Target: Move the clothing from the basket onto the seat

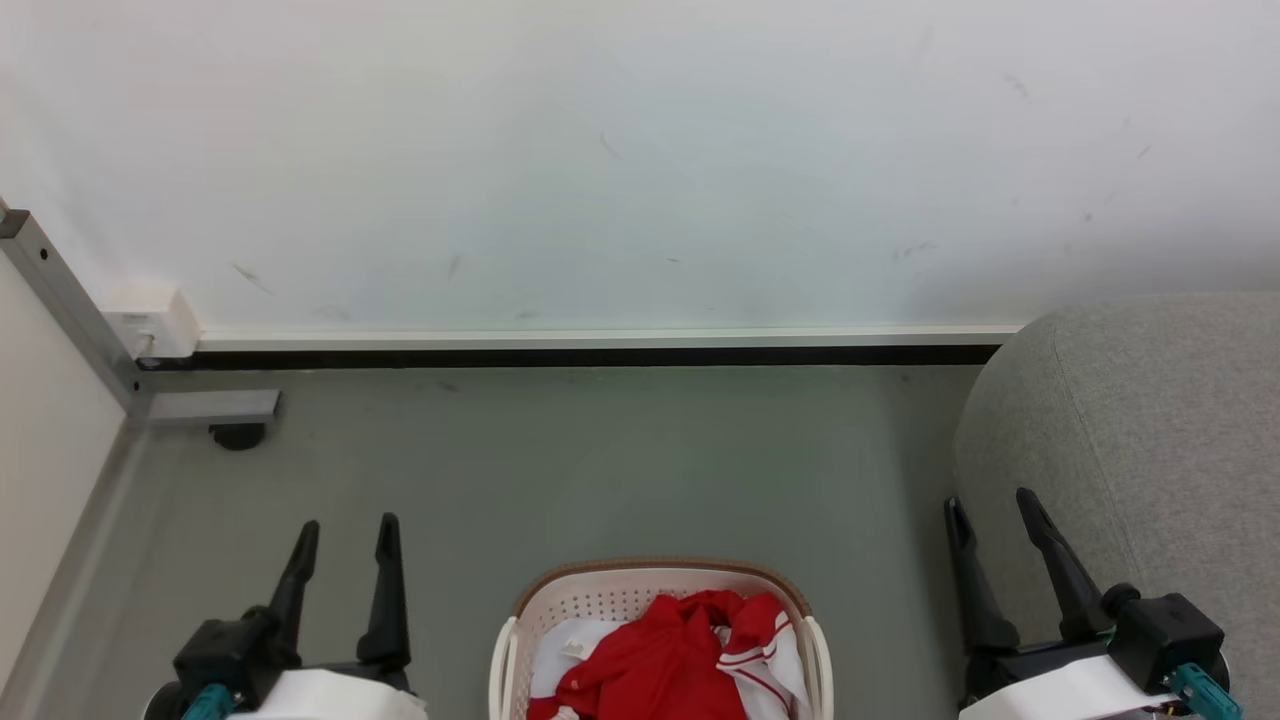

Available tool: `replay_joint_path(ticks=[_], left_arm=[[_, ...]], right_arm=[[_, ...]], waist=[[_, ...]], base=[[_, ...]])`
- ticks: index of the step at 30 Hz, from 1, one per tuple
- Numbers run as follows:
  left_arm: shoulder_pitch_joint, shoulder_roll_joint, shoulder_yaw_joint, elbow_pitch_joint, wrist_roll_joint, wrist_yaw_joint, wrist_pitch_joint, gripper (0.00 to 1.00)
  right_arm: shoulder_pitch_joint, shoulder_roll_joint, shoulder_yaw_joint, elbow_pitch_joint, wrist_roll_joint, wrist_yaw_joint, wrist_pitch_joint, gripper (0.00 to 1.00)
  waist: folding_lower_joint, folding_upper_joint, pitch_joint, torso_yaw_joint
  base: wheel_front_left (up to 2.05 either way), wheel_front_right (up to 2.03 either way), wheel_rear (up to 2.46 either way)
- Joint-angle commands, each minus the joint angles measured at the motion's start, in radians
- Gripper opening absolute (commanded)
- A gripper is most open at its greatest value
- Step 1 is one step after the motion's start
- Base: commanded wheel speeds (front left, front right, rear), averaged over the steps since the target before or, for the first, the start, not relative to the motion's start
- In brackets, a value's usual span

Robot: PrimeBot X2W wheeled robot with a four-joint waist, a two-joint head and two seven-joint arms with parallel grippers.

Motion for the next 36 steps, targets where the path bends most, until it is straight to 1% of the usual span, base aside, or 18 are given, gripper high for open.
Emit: replay_joint_path(ticks=[1,5,24,36], left_arm=[[-0.006,0.009,0.000,0.000,0.024,0.002,-0.004,1.00],[-0.005,0.009,-0.003,-0.001,0.043,0.001,-0.011,1.00],[-0.003,0.009,-0.001,0.005,0.026,-0.002,-0.010,1.00],[-0.010,0.009,-0.005,0.012,0.035,-0.005,-0.010,1.00]], right_arm=[[-0.008,-0.008,0.002,0.003,-0.018,-0.002,-0.006,1.00],[-0.011,-0.008,0.006,0.007,-0.039,-0.002,-0.013,1.00],[-0.017,-0.007,0.012,0.024,-0.028,-0.002,-0.011,1.00],[-0.028,-0.007,0.022,0.021,-0.046,-0.002,-0.011,1.00]], waist=[[0.0000,0.0000,0.000,0.000],[0.0000,0.0000,0.000,-0.001],[0.0000,0.0000,0.005,-0.006],[0.0000,0.0000,0.040,-0.033]], base=[[0.00,0.00,0.00],[0.00,0.00,0.00],[0.00,0.00,0.00],[0.00,0.00,0.00]])
